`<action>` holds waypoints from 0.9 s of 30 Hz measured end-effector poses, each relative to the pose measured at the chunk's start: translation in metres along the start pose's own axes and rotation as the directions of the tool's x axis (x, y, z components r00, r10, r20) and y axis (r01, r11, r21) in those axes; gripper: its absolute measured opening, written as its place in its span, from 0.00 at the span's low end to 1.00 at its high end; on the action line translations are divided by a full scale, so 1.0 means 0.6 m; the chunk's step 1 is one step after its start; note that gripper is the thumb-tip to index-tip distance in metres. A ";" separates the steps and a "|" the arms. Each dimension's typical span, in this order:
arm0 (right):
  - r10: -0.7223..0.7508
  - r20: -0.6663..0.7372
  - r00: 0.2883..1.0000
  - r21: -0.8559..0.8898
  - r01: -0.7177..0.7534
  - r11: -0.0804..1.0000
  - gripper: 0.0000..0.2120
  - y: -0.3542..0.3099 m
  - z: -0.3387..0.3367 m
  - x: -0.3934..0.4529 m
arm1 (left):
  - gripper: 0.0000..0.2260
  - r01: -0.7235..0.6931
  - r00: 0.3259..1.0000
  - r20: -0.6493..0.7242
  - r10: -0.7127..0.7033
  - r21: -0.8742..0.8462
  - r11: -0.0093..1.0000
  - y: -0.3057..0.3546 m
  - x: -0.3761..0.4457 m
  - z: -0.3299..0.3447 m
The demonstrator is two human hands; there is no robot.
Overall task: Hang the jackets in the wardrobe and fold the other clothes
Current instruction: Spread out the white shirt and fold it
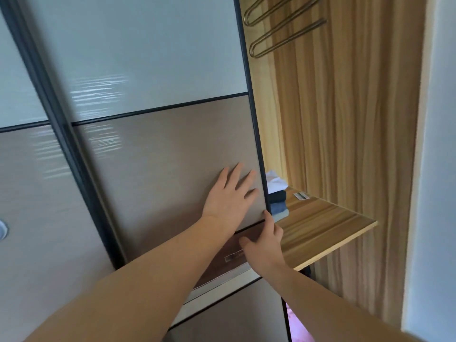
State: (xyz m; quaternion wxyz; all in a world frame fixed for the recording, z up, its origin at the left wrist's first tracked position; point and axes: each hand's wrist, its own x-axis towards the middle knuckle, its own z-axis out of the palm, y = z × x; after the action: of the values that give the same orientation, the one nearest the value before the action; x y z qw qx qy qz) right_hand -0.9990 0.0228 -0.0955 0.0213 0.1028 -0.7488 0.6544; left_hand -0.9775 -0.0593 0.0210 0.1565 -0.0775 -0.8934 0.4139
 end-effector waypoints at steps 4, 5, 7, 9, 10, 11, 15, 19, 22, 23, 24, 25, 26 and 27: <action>-0.018 -0.018 1.000 -0.004 0.018 1.000 0.41 0.027 -0.066 0.041 | 0.33 -0.015 1.000 -0.018 0.015 0.000 1.000 0.034 0.066 -0.019; -0.021 -0.020 1.000 -0.012 0.020 1.000 0.41 0.034 -0.082 0.051 | 0.33 -0.019 1.000 -0.021 0.019 0.003 1.000 0.042 0.081 -0.025; -0.026 -0.015 1.000 -0.022 0.025 0.999 0.41 0.043 -0.110 0.070 | 0.34 -0.027 0.999 -0.026 0.027 0.010 1.000 0.055 0.111 -0.034; -0.024 0.002 1.000 -0.026 0.024 0.999 0.40 0.050 -0.137 0.086 | 0.34 -0.032 0.999 -0.036 0.033 0.008 0.999 0.068 0.136 -0.043; -0.023 0.011 1.000 -0.025 0.023 0.999 0.40 0.052 -0.150 0.093 | 0.34 -0.035 0.999 -0.040 0.035 0.002 0.999 0.074 0.147 -0.047; -0.023 0.019 1.000 -0.022 0.023 1.000 0.40 0.055 -0.162 0.099 | 0.34 -0.038 0.998 -0.043 0.038 -0.004 0.999 0.080 0.158 -0.051; -0.013 0.029 1.000 -0.011 0.013 1.000 0.40 0.061 -0.208 0.125 | 0.32 -0.061 0.996 -0.064 0.060 -0.012 0.998 0.105 0.200 -0.068; 0.000 0.010 1.000 -0.028 0.000 1.000 0.40 0.069 -0.254 0.153 | 0.30 -0.097 0.993 -0.070 0.095 -0.029 0.995 0.126 0.245 -0.091; 0.012 -0.006 1.000 -0.038 -0.012 0.999 0.39 0.075 -0.289 0.175 | 0.33 -0.166 0.983 -0.083 0.165 -0.009 0.986 0.131 0.280 -0.102; 0.017 -0.014 1.000 -0.039 -0.017 0.999 0.39 0.077 -0.300 0.182 | 0.34 -0.198 0.977 -0.084 0.197 0.001 0.980 0.130 0.291 -0.105; 0.024 -0.024 0.999 -0.038 -0.025 0.999 0.39 0.077 -0.310 0.188 | 0.35 -0.226 0.970 -0.086 0.226 0.019 0.974 0.127 0.302 -0.108; 0.029 -0.036 0.999 -0.038 -0.030 0.999 0.39 0.078 -0.319 0.195 | 0.36 -0.244 0.965 -0.090 0.247 0.042 0.969 0.125 0.312 -0.111; 0.031 -0.055 0.998 -0.040 -0.034 0.999 0.39 0.080 -0.328 0.202 | 0.37 -0.253 0.961 -0.097 0.258 0.067 0.965 0.123 0.321 -0.113; 0.033 -0.076 0.997 -0.041 -0.036 0.998 0.39 0.083 -0.335 0.209 | 0.37 -0.254 0.959 -0.109 0.263 0.086 0.963 0.122 0.331 -0.115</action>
State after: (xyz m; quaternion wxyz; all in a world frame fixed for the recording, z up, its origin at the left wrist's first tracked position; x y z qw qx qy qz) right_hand -1.1516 0.2109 -0.0946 0.0406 0.0646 -0.7629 0.6420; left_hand -1.1397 0.0905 0.0499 0.1571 -0.2126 -0.8492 0.4571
